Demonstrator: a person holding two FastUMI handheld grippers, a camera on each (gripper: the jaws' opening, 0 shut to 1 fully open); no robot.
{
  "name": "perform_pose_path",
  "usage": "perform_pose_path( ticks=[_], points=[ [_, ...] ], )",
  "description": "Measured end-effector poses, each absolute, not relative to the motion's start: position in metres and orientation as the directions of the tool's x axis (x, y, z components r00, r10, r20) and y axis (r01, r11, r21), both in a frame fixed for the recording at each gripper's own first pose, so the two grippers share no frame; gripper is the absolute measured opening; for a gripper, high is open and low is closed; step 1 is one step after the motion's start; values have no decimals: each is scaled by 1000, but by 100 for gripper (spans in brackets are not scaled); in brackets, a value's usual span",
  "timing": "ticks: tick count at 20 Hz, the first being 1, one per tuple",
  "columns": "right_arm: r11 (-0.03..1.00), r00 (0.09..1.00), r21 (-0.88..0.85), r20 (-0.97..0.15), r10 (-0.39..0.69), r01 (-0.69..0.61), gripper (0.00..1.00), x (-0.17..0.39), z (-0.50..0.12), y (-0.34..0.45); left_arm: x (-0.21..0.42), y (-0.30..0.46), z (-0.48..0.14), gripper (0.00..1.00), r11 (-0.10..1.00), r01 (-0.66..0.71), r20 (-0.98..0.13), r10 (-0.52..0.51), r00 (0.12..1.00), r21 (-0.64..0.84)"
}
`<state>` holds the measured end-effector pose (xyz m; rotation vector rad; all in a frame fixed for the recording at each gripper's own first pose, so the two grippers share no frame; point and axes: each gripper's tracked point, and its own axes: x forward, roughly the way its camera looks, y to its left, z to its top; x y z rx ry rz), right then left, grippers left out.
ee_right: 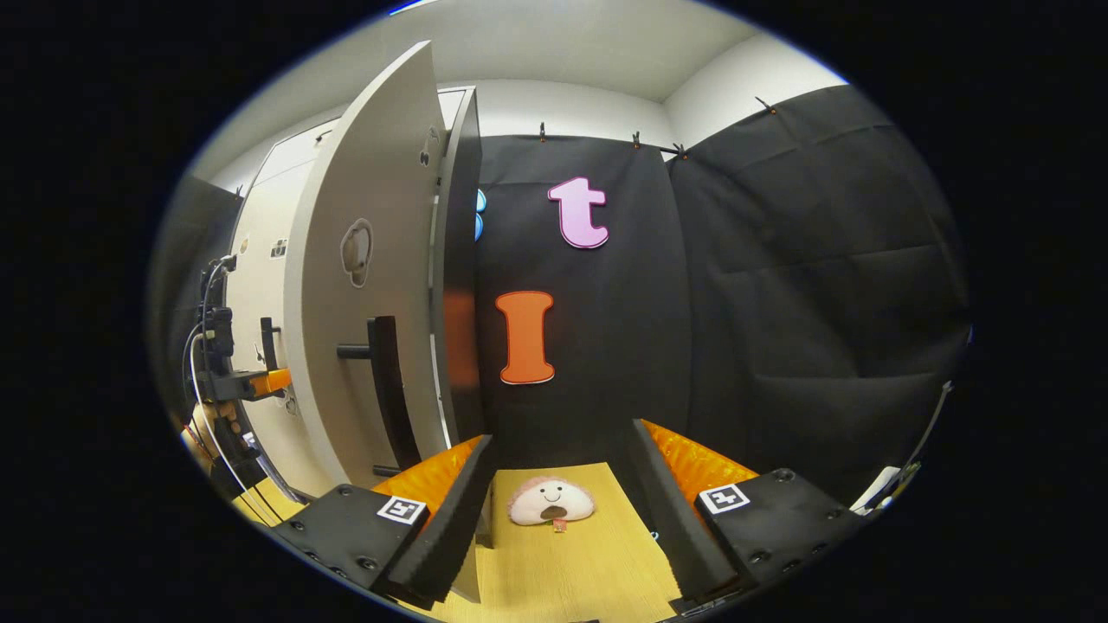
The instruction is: Open the right door of the double-door shoe cabinet with the right hand, and open the left door with the left hand.
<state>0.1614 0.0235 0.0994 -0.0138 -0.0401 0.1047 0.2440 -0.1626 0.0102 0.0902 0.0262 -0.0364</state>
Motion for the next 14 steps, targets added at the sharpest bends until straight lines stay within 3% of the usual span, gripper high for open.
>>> perform_pose_path(
  ticks=[3, 4, 5, 6, 8, 9, 10, 11, 14],
  points=[
    [991, 991, -15, 36, 132, -131, 99, 159, 99, 28, 242, -162, 9, 16, 993, 34, -43, -30, 999, 116],
    [990, 989, -15, 36, 142, -142, 92, 158, 99, 30, 239, -161, 9, 16, 993, 37, -44, -32, 999, 110],
    [988, 987, -15, 40, 153, -153, 92, 158, 99, 32, 237, -160, 8, 15, 994, 39, -43, -35, 998, 101],
    [987, 986, -15, 43, 159, -158, 99, 157, 100, 33, 233, -159, 8, 15, 995, 37, -40, -33, 999, 96],
    [987, 987, -13, 41, 158, -158, 99, 154, 100, 36, 226, -157, 8, 15, 994, 29, -38, -25, 999, 103],
    [987, 986, -12, 41, 159, -159, 92, 149, 100, 37, 219, -156, 11, 15, 994, 35, -38, -31, 999, 103],
    [987, 986, -13, 48, 160, -160, 92, 143, 103, 41, 214, -155, 12, 15, 994, 46, -36, -42, 998, 96],
    [989, 987, -17, 60, 151, -150, 99, 140, 106, 42, 209, -153, 11, 15, 994, 63, -34, -61, 998, 87],
    [993, 990, -30, 81, 118, -116, 99, 129, 113, 48, 193, -148, 12, 15, 991, 109, -34, -107, 994, 83]
  ],
)
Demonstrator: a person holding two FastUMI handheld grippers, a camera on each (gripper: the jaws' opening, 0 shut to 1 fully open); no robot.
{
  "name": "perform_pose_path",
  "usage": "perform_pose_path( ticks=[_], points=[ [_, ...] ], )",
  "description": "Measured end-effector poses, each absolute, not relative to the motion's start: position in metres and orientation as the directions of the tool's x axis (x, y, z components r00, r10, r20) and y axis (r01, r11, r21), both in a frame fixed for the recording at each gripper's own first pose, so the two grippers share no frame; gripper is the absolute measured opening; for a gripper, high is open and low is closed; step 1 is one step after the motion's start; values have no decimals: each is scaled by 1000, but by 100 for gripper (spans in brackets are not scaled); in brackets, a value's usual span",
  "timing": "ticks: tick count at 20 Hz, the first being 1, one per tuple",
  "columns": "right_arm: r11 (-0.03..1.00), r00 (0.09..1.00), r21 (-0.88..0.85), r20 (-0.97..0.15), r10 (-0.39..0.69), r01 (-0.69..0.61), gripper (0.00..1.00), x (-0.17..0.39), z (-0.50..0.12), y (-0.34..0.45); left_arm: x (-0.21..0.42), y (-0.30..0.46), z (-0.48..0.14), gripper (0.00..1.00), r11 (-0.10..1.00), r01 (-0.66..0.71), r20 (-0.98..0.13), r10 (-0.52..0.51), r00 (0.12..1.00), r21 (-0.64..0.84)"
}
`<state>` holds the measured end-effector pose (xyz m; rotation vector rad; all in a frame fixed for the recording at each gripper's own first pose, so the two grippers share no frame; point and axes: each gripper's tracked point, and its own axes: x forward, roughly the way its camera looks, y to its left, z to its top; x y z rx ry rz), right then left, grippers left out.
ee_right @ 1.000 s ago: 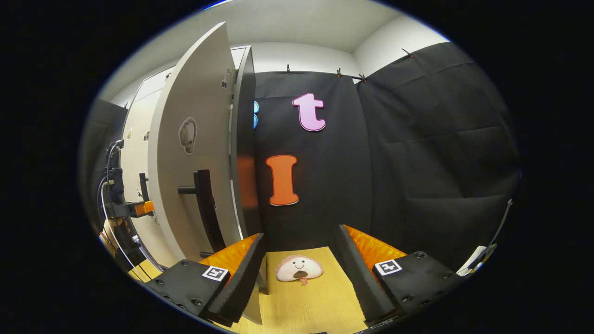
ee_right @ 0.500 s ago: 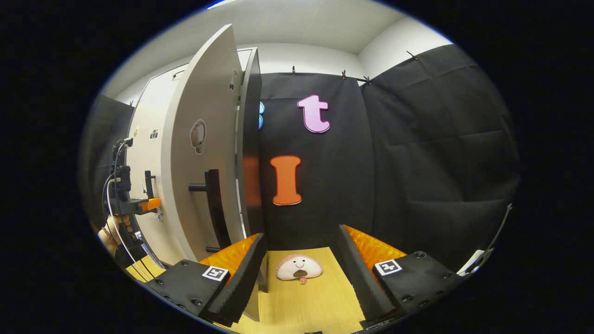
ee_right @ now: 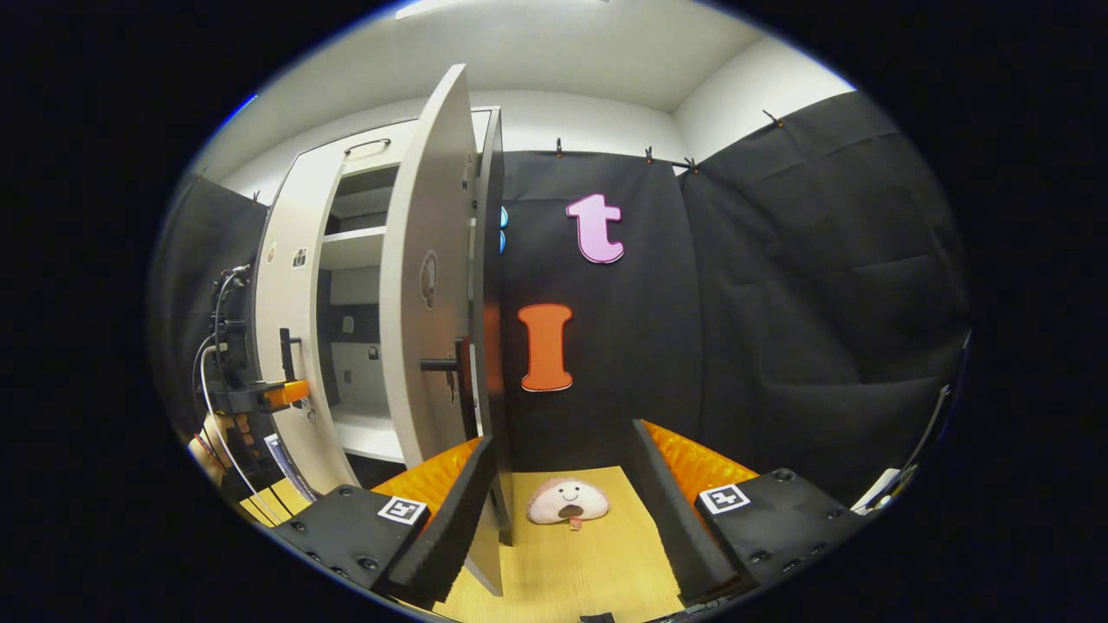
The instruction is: Open the right door of the double-door shoe cabinet with the right hand, and open the left door with the left hand.
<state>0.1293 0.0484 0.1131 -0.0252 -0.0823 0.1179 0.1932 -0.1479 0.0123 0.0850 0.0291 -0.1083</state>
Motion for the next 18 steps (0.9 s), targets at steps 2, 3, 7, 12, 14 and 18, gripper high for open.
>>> perform_pose_path(
  ticks=[2, 3, 7, 12, 14, 18],
  points=[
    [993, 991, -23, 71, 117, -115, 99, 121, 114, 56, 188, -146, 13, 15, 987, 142, -42, -139, 989, 78],
    [994, 991, -12, 72, 110, -109, 99, 114, 113, 61, 187, -146, 13, 13, 984, 159, -48, -156, 987, 80],
    [996, 994, 23, 70, 82, -84, 100, 96, 110, 78, 175, -144, 14, 15, 973, 214, -61, -210, 976, 86],
    [998, 996, 24, 66, 59, -61, 99, 70, 98, 100, 151, -128, 18, 15, 958, 274, -47, -271, 961, 84],
    [999, 996, 4, 71, 52, -52, 91, 60, 94, 104, 141, -122, 19, 15, 953, 291, -38, -288, 957, 83],
    [999, 997, -7, 63, 53, -53, 92, 49, 92, 113, 126, -109, 21, 15, 951, 302, -51, -299, 953, 68]
  ],
)
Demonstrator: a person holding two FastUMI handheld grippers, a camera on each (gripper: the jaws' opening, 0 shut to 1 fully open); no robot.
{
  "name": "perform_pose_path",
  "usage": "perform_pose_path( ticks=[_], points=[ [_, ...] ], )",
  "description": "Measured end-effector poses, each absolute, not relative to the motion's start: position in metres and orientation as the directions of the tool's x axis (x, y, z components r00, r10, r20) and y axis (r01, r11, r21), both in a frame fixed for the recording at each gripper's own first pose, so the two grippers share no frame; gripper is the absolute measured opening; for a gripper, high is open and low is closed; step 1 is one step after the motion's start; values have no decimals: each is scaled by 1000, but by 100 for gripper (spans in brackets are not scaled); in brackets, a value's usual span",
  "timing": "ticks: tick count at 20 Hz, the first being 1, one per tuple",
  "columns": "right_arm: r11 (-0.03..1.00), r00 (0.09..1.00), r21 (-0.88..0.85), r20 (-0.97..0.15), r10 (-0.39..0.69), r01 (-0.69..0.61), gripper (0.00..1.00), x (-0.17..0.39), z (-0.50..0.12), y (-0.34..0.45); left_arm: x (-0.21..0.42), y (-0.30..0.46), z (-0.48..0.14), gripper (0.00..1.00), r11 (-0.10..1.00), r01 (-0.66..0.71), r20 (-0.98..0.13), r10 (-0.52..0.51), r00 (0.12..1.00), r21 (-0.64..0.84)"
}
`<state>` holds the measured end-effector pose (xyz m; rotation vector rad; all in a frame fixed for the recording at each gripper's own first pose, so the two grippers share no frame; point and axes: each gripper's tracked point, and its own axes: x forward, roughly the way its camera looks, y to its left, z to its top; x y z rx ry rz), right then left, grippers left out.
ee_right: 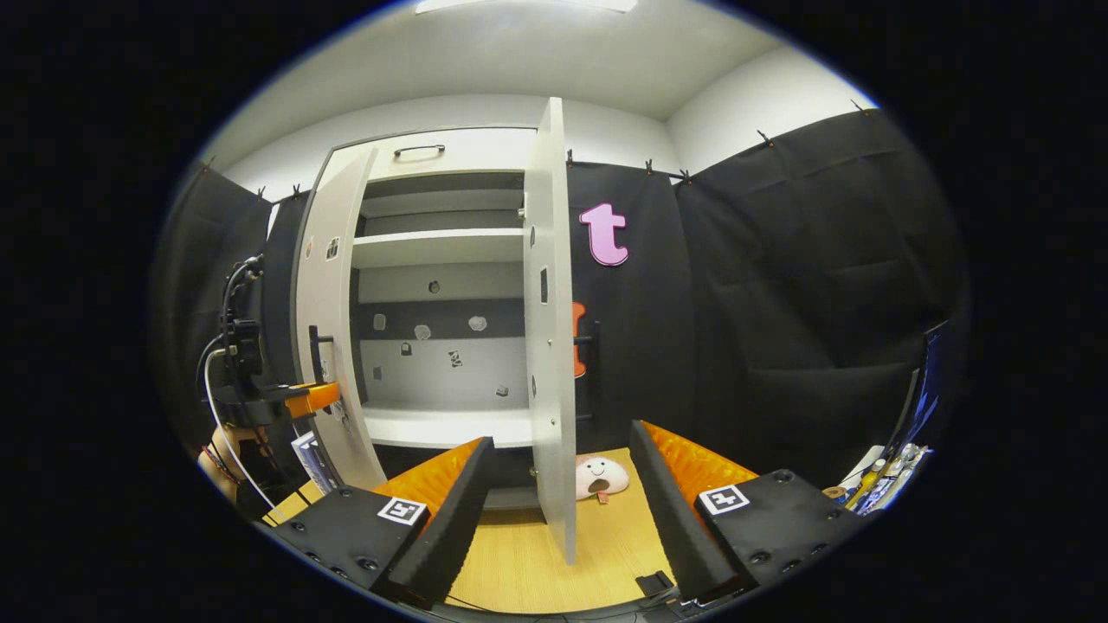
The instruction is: Open the right door of the double-door shoe cabinet with the right hand, and open the left door with the left hand.
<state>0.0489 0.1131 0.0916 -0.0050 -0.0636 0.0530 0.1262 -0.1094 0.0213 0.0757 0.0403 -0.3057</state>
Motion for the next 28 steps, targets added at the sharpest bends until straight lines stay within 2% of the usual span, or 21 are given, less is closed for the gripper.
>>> perform_pose_path(
  ticks=[16, 23, 24, 25, 28],
  points=[
    [996, 996, -40, 48, 75, -74, 92, 32, 87, 123, 99, -79, 29, 16, 924, 382, -39, -381, 924, 30],
    [997, 997, -33, 41, 68, -67, 92, 33, 84, 126, 95, -71, 31, 16, 923, 385, -27, -384, 923, 24],
    [997, 997, -34, 39, 73, -72, 99, 33, 84, 128, 94, -68, 33, 16, 922, 386, -22, -386, 922, 6],
    [997, 996, -34, 37, 76, -75, 99, 33, 83, 129, 92, -66, 35, 16, 922, 387, -15, -387, 922, -9],
    [996, 996, -35, 27, 86, -85, 99, 32, 81, 132, 91, -44, 39, 16, 944, 322, 10, -324, 946, 74]
  ],
)
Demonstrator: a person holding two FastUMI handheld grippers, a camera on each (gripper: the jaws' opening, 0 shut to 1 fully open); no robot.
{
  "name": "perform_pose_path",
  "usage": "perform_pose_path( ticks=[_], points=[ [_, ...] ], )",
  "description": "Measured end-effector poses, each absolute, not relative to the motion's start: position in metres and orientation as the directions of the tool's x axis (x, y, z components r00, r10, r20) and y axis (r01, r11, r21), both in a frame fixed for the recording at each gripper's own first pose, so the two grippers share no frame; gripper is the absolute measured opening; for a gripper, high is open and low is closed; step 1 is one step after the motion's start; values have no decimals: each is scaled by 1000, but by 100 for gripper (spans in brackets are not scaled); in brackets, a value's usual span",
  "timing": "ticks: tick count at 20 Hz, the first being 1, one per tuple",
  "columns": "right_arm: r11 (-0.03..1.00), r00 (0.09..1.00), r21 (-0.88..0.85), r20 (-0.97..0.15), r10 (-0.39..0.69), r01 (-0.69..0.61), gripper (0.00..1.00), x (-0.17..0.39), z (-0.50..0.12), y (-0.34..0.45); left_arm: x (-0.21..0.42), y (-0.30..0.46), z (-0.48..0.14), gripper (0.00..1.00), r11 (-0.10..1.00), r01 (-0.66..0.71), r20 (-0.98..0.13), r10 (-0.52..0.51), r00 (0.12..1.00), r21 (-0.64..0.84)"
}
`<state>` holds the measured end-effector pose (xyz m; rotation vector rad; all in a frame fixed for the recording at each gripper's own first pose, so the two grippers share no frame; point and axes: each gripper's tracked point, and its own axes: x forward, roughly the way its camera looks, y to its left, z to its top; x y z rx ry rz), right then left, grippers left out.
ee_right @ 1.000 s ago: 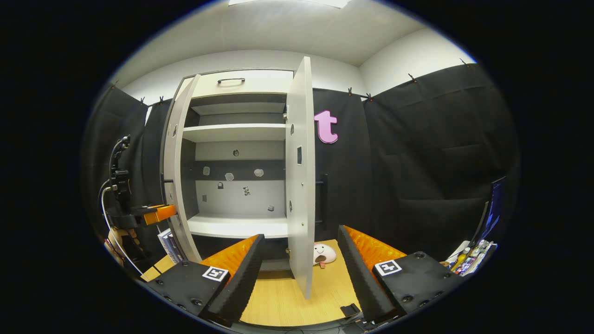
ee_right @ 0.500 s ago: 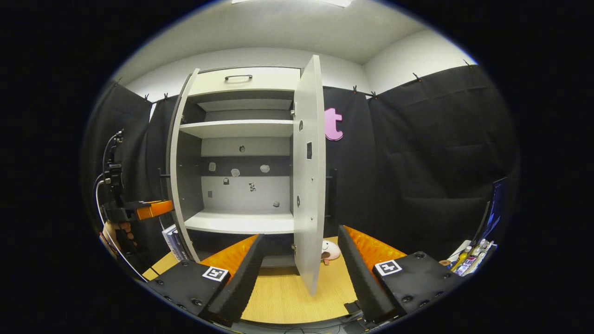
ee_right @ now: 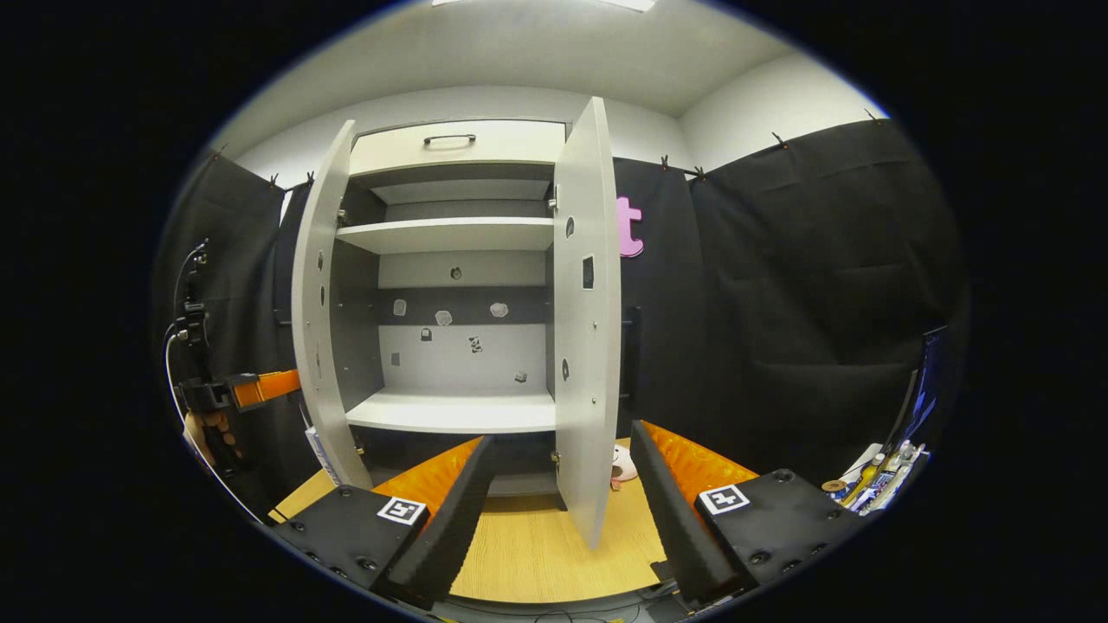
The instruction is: Open the right door of the double-door shoe cabinet with the right hand, and open the left door with the left hand.
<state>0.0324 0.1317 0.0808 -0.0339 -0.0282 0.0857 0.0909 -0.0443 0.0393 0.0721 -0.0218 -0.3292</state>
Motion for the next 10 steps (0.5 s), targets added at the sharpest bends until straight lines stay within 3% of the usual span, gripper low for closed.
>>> perform_pose_path(
  ticks=[2, 10],
  points=[
    [995, 995, -35, 16, 98, -97, 99, 34, 78, 136, 91, -22, 44, 17, 954, 270, 21, -275, 961, 128],
    [985, 986, -34, -11, 168, -168, 99, 29, 73, 152, 91, 22, 50, 7, 979, 172, 34, -177, 984, 106]
  ],
)
